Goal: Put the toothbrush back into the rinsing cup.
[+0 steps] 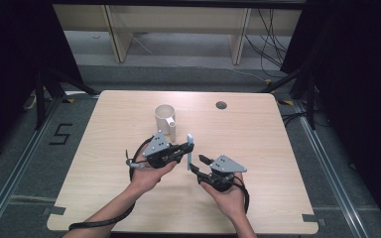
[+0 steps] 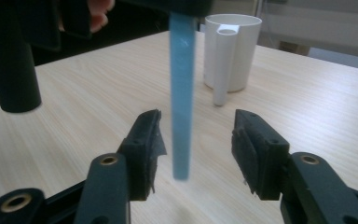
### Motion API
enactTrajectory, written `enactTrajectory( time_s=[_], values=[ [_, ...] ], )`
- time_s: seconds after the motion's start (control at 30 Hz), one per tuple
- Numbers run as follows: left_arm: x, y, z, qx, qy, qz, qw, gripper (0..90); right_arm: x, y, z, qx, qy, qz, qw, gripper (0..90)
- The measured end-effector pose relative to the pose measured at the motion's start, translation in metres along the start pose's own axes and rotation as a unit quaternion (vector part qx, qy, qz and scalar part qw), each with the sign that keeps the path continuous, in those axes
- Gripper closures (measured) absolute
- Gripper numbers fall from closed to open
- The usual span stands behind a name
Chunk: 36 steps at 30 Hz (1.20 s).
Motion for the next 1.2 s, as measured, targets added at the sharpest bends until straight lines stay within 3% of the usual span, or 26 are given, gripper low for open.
enactTrajectory(
  time_s=[0.03,0.07,0.2,0.27,0.33,0.4,0.47,0.5,0.53,0.7,0.73,0.77,0.8,0.83,0.9,0.97,1.13,1.2],
  values=[
    [0.001,-0.002,0.000,0.001,0.000,0.002,1.0000,85.3,0.000,0.000,-0.001,-0.006,0.002,0.004,1.0000,50.0],
    [0.001,-0.003,0.000,-0.001,0.001,0.003,1.0000,85.3,0.003,0.001,-0.002,-0.010,-0.001,-0.012,0.9999,49.1],
    [0.004,-0.010,0.001,-0.001,0.003,0.010,0.9999,85.3,0.007,0.005,-0.007,-0.026,0.002,-0.011,0.9996,45.8],
    [0.005,-0.013,0.002,0.002,0.005,0.014,0.9999,85.3,0.012,0.007,-0.010,-0.029,-0.007,-0.027,0.9992,44.6],
    [0.006,-0.015,0.004,0.003,0.007,0.017,0.9998,85.3,0.014,0.010,-0.013,-0.029,-0.004,-0.023,0.9993,43.2],
    [0.007,-0.018,0.006,0.003,0.008,0.022,0.9997,85.3,0.017,0.013,-0.016,-0.022,-0.004,-0.037,0.9991,41.7],
    [0.008,-0.020,0.007,0.004,0.012,0.025,0.9996,85.3,0.019,0.014,-0.018,-0.034,0.000,-0.040,0.9986,39.4],
    [0.010,-0.021,0.008,0.004,0.011,0.029,0.9995,85.3,0.021,0.016,-0.018,-0.024,0.001,-0.046,0.9986,38.3],
    [0.011,-0.023,0.008,0.004,0.012,0.031,0.9994,85.3,0.023,0.015,-0.019,-0.041,0.000,-0.046,0.9981,37.5],
    [0.013,-0.029,0.009,0.003,0.014,0.038,0.9992,85.3,0.030,0.018,-0.022,-0.043,0.006,-0.062,0.9971,36.4],
    [0.013,-0.030,0.009,0.002,0.014,0.039,0.9991,85.3,0.032,0.020,-0.022,-0.027,0.008,-0.063,0.9976,36.5],
    [0.013,-0.031,0.009,0.004,0.016,0.040,0.9991,85.4,0.032,0.019,-0.023,-0.043,0.008,-0.061,0.9972,36.5],
    [0.014,-0.033,0.010,0.003,0.016,0.041,0.9990,85.3,0.034,0.021,-0.024,-0.032,0.011,-0.071,0.9969,36.6],
    [0.014,-0.034,0.010,0.004,0.018,0.043,0.9989,85.4,0.037,0.020,-0.028,-0.048,0.011,-0.068,0.9965,36.8],
    [0.015,-0.036,0.011,0.004,0.020,0.046,0.9988,85.3,0.037,0.022,-0.028,-0.040,0.016,-0.067,0.9968,36.9],
    [0.015,-0.037,0.011,0.007,0.023,0.048,0.9985,85.3,0.042,0.022,-0.032,-0.056,0.017,-0.076,0.9954,37.2],
    [0.014,-0.038,0.015,0.005,0.028,0.049,0.9984,85.3,0.049,0.025,-0.034,-0.054,0.017,-0.085,0.9947,37.2],
    [0.014,-0.038,0.017,0.006,0.029,0.051,0.9983,85.3,0.048,0.025,-0.035,-0.057,0.021,-0.077,0.9952,37.2]
  ],
)
Point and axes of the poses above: each handheld gripper's, and its own axes: x roughly backward along the jaws, z roughly out of its top, y roughly to its right, the point moved 5 cm from there along -x, roughly forward along the jaws, and after that the axes turned 15 degrees about z, right-handed, at the moved point
